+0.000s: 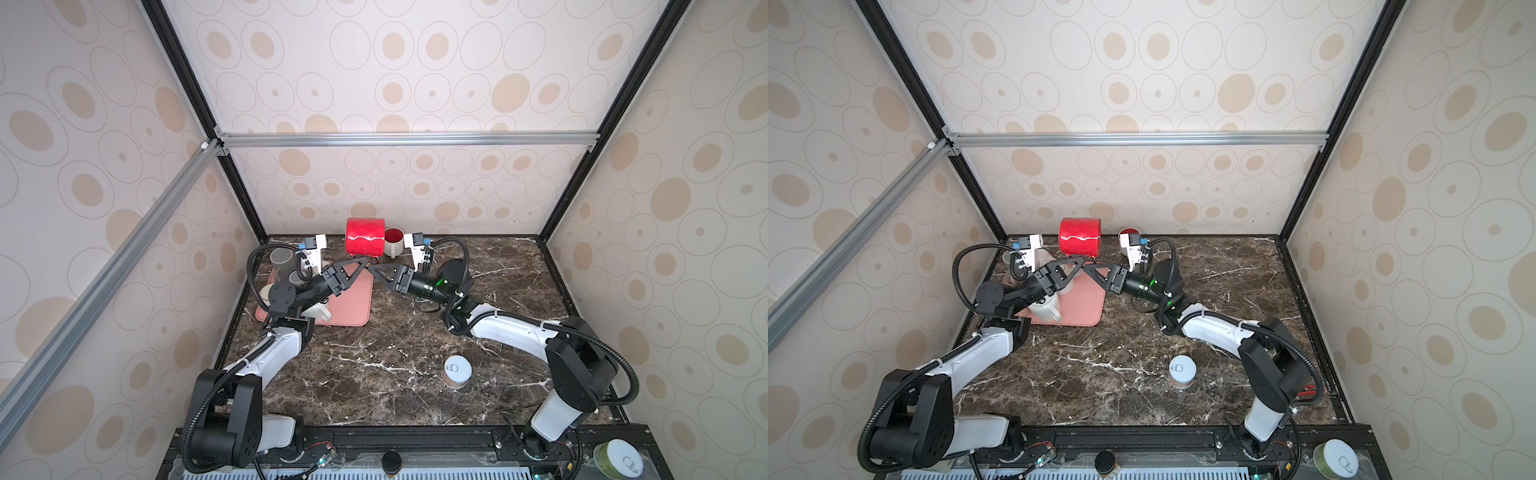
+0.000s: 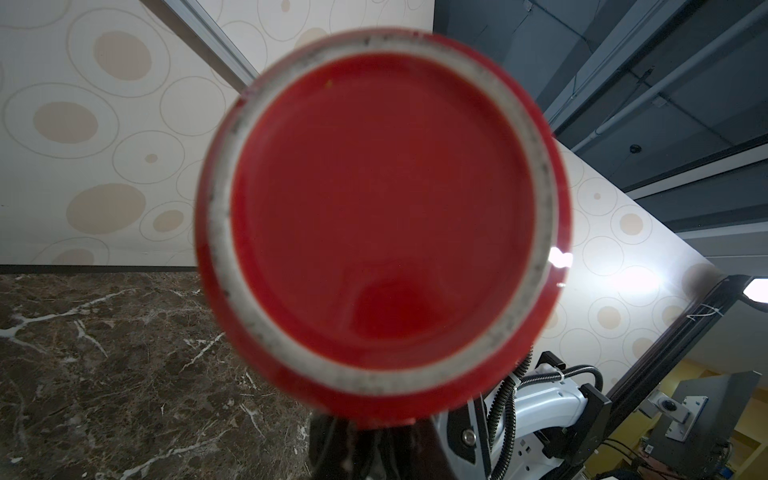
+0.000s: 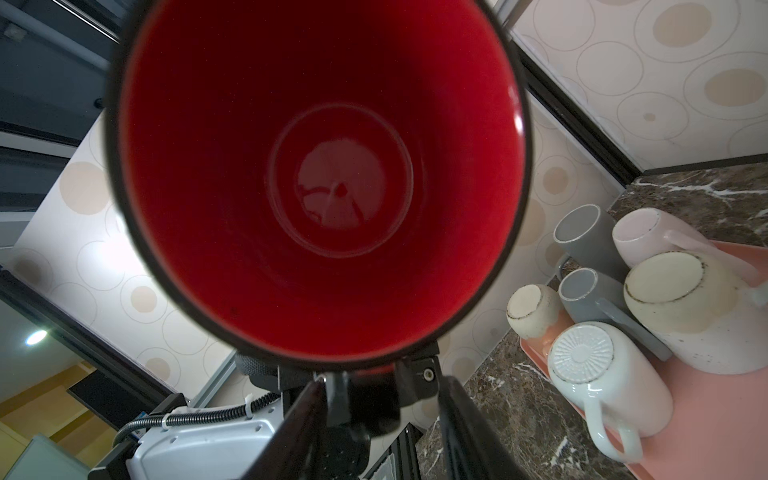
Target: Turn the mug right side up
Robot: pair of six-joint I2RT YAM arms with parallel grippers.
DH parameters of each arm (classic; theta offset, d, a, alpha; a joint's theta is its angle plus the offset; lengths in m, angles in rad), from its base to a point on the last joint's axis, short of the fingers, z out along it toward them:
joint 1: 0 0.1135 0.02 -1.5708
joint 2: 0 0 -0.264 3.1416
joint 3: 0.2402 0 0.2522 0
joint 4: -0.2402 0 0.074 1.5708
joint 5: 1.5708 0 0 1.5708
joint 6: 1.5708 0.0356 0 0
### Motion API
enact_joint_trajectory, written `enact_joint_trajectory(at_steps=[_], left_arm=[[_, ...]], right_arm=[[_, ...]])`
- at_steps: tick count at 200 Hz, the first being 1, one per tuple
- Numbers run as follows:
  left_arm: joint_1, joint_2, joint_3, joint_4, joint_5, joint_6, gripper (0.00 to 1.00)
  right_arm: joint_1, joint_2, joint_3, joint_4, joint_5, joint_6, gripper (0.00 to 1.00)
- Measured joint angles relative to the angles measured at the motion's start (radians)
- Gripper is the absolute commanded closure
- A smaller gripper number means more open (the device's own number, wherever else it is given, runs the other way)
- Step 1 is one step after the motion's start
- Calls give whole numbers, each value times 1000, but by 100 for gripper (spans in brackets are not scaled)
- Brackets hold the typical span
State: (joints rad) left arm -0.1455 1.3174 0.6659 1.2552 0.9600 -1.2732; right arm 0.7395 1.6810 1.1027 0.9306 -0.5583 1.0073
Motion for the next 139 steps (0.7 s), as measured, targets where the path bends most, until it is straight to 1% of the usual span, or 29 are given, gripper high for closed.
enact_joint_trajectory(at_steps=[13,37,60,102,116,129,132,139], left_arm=[[0,0,-2,5,2,-6,100],[0,0,-3,10,3,-16,100],[0,0,-3,14,6,-25,100],[0,0,-3,26,12,-40,100],[0,0,-3,36,14,-47,100],[0,0,-3,49,14,-52,100],[1,0,-3,53,14,-53,100],[2,1,-5,61,14,-56,100]], right_arm=[[0,0,12,-14,0,-8,60],[0,0,22,-37,1,-23,71],[0,0,29,-48,0,-25,78],[0,0,38,-45,-4,-19,80],[0,1,43,-45,-8,-18,77],[0,4,55,-50,-14,-17,77],[0,5,58,-51,-15,-18,78],[0,10,68,-51,-18,-17,88]])
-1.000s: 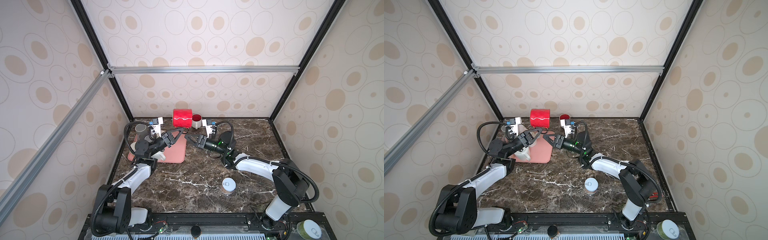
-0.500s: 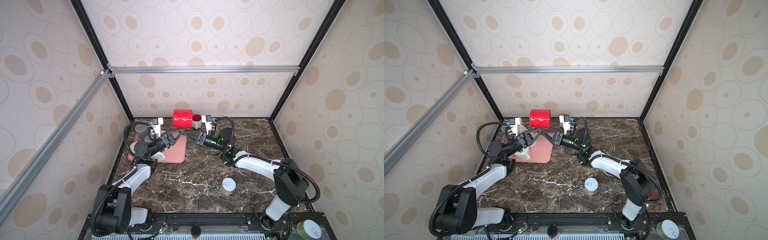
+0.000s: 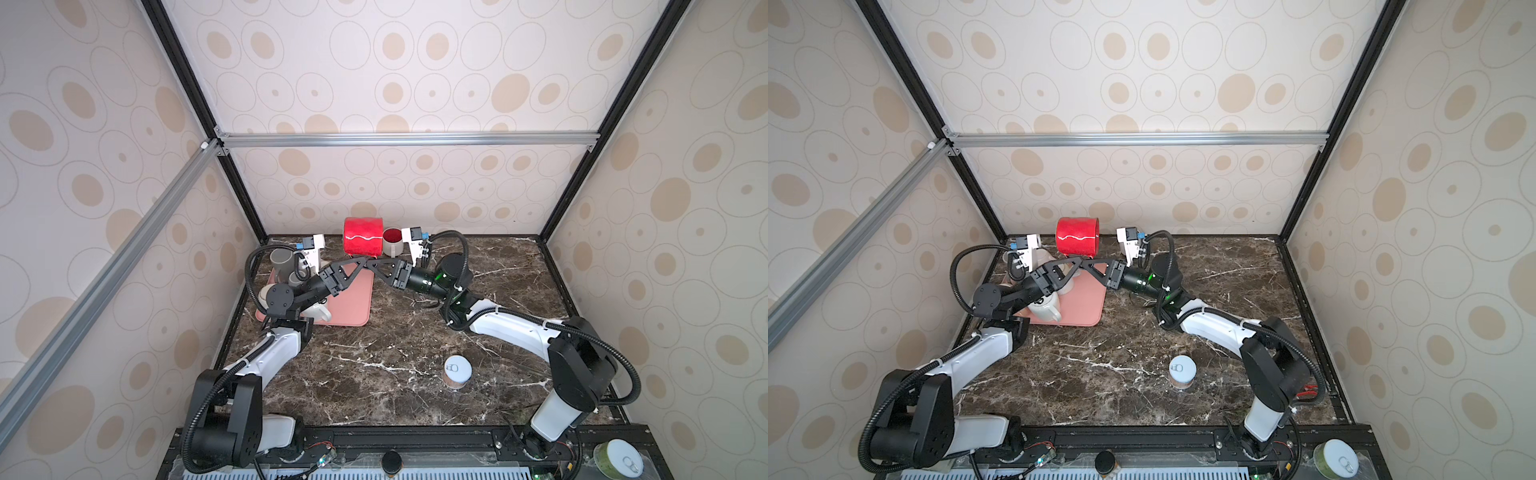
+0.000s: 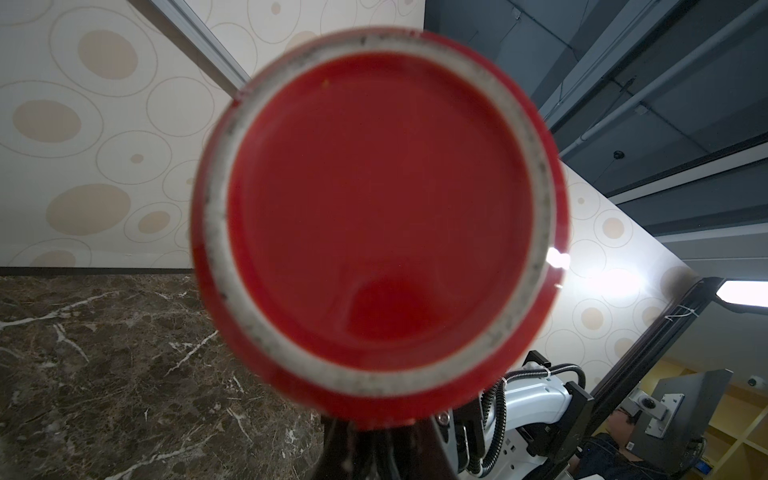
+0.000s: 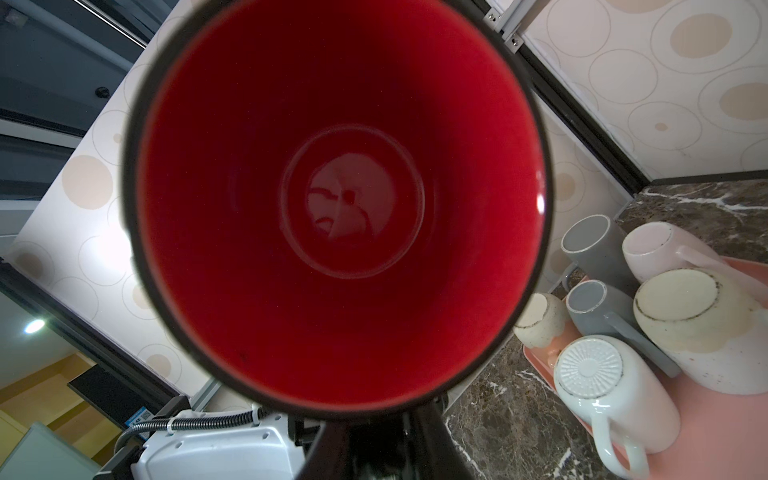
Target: Turn the mug right side up
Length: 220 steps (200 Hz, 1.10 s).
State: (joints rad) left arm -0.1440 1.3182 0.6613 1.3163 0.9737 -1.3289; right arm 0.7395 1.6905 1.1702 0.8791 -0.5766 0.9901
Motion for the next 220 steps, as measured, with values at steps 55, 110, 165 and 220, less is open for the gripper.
enact_joint_trajectory(at_steps=[55,110,165,220], left_arm=[[10,49,-29,95,-14,-52,82],[8,111,-28,177,5,-71,61],[3,153,-23,234,16,-88,44],[14,182,-23,232,16,-77,42]], right_arm=[[0,24,20,-29,3,2,100],[-6,25,16,-64,38,-4,100],[-35,27,6,-56,67,13,100],[-95,29,-4,-53,95,15,100]])
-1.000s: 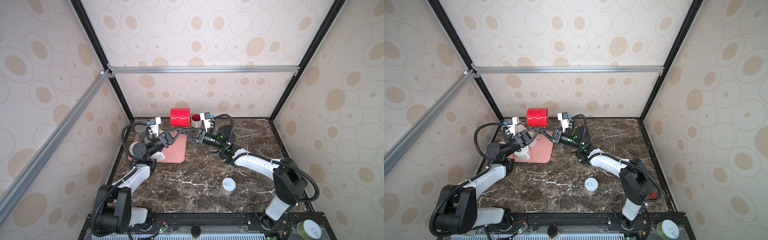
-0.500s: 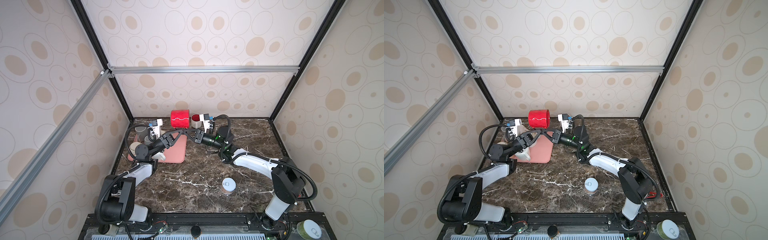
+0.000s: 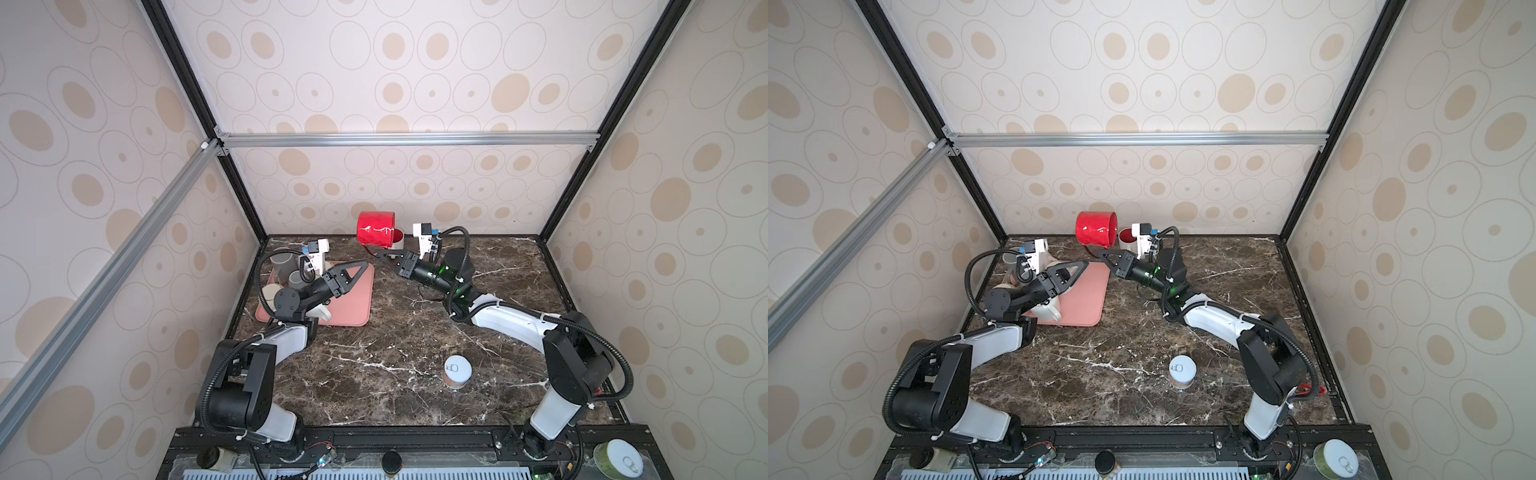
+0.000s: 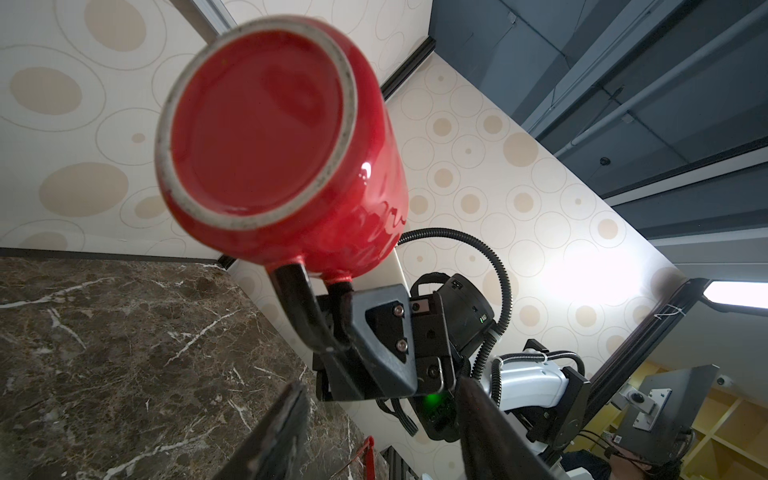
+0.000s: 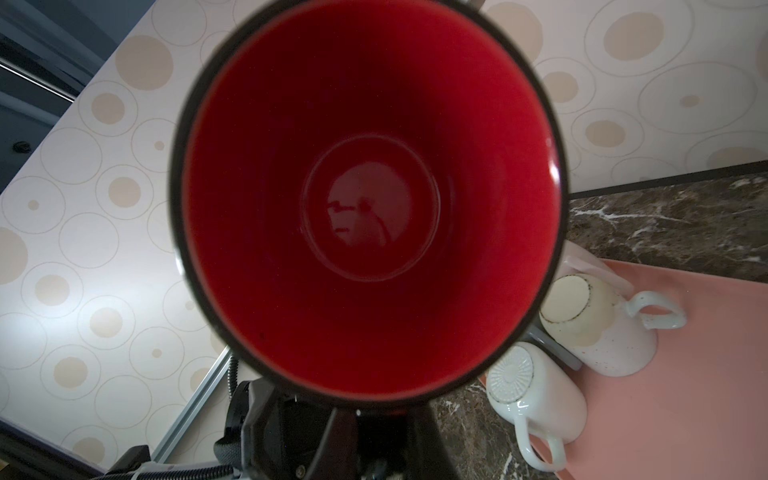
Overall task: Turn the mug right side up
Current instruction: 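Carry the red mug with the right gripper and set it upright beside the white mug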
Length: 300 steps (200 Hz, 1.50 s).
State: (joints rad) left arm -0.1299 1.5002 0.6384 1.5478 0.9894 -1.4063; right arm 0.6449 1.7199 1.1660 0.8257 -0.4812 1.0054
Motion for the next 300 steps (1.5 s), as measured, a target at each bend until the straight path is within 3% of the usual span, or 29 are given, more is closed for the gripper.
enact_joint_trajectory(at_steps=[66,106,174,205,247,300], left_arm=[[69,28,3,-35,0,26,42],[87,32,37,-224,-12,154,43],[88,130,144,-498,-74,339,48],[85,134,237,-693,-129,470,48],[52,132,454,-1027,-269,737,48],[2,124,529,-1318,-454,962,48]], right_arm=[[-117,9,2,-148,48,-72,100],[-183,18,33,-428,169,-243,100],[-225,160,196,-660,320,-379,100],[-233,256,333,-813,409,-450,100],[-238,418,570,-1020,522,-532,100],[-238,621,862,-1234,612,-619,100]])
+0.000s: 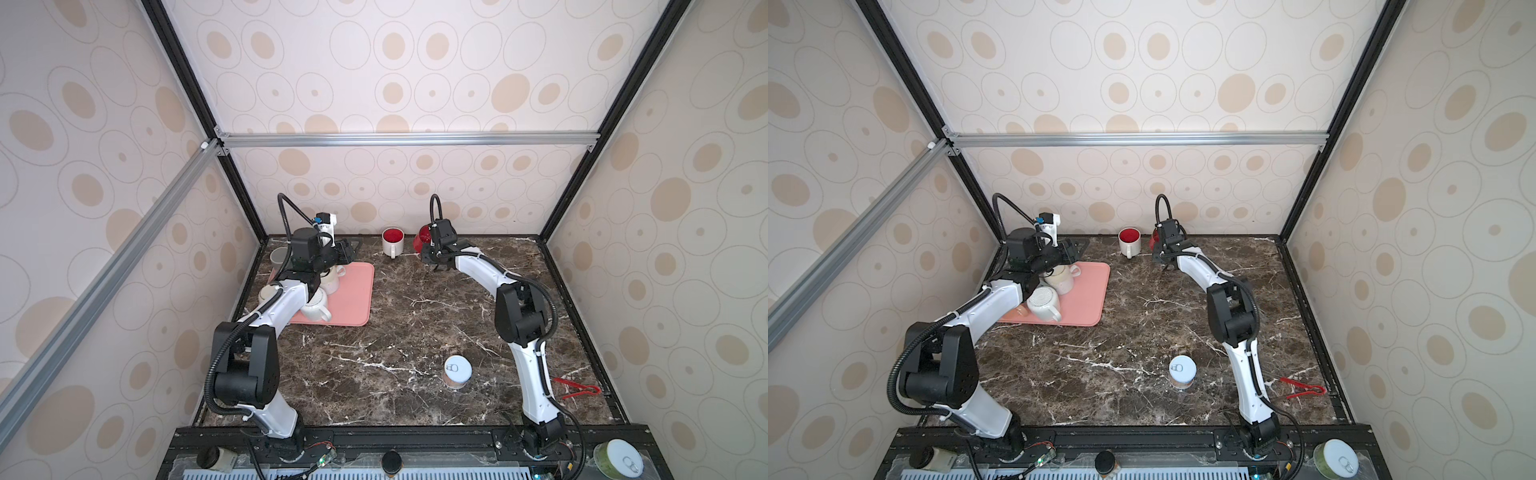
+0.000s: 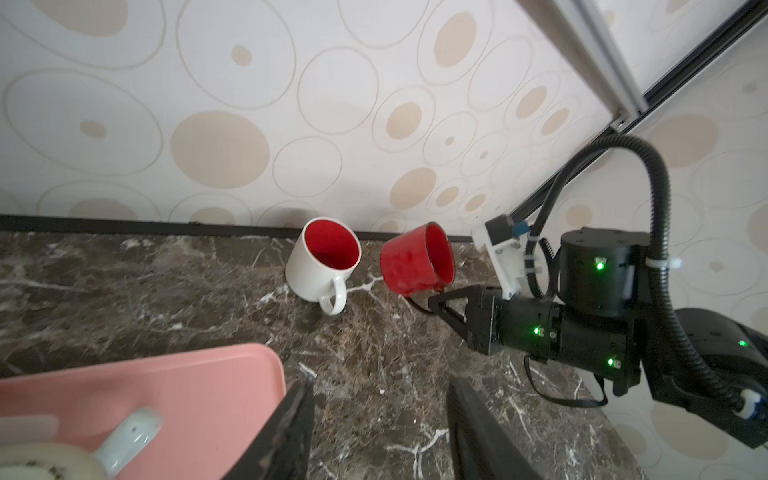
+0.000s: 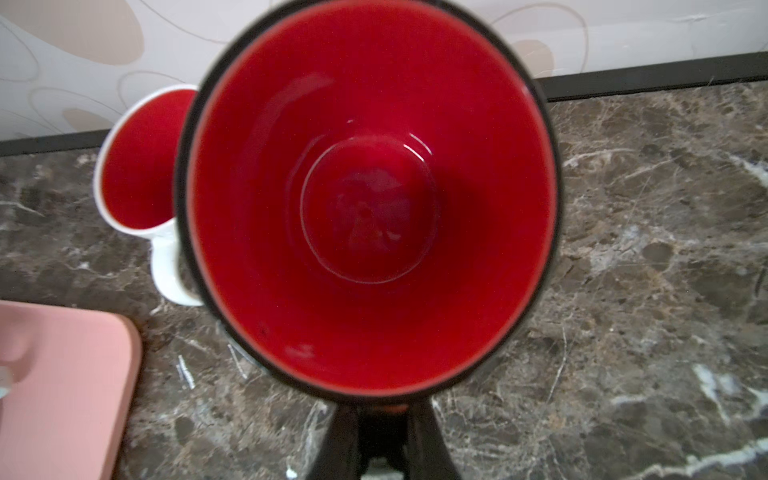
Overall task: Turn the mug right side up
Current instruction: 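Carry the red mug with the right gripper and set it upright beside the white mug, then open the right gripper and withdraw it while the left gripper moves over the tray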
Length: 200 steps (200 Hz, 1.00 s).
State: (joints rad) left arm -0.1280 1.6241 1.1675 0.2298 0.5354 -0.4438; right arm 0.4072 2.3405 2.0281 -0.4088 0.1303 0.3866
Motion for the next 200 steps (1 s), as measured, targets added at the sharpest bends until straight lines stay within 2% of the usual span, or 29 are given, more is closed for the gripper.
enact_joint_trajectory(at_steps=[66,92,143,163,200], left_arm=[[-8,-53,1,-153,-131,113,47],[-8,-53,1,-173,-153,127,47],[-8,-53,1,-211,-176,148,47],[-8,-53,1,-217,-184,156,47],[-8,-60,1,-236,-201,172,47]], right_arm=[[-2,212,317,-163,4,-63,100],[-2,238,354,-191,-3,-62,100],[-2,242,362,-196,-3,-55,75],[-2,242,371,-180,-17,-48,62],[-2,242,391,-161,-34,-39,55]])
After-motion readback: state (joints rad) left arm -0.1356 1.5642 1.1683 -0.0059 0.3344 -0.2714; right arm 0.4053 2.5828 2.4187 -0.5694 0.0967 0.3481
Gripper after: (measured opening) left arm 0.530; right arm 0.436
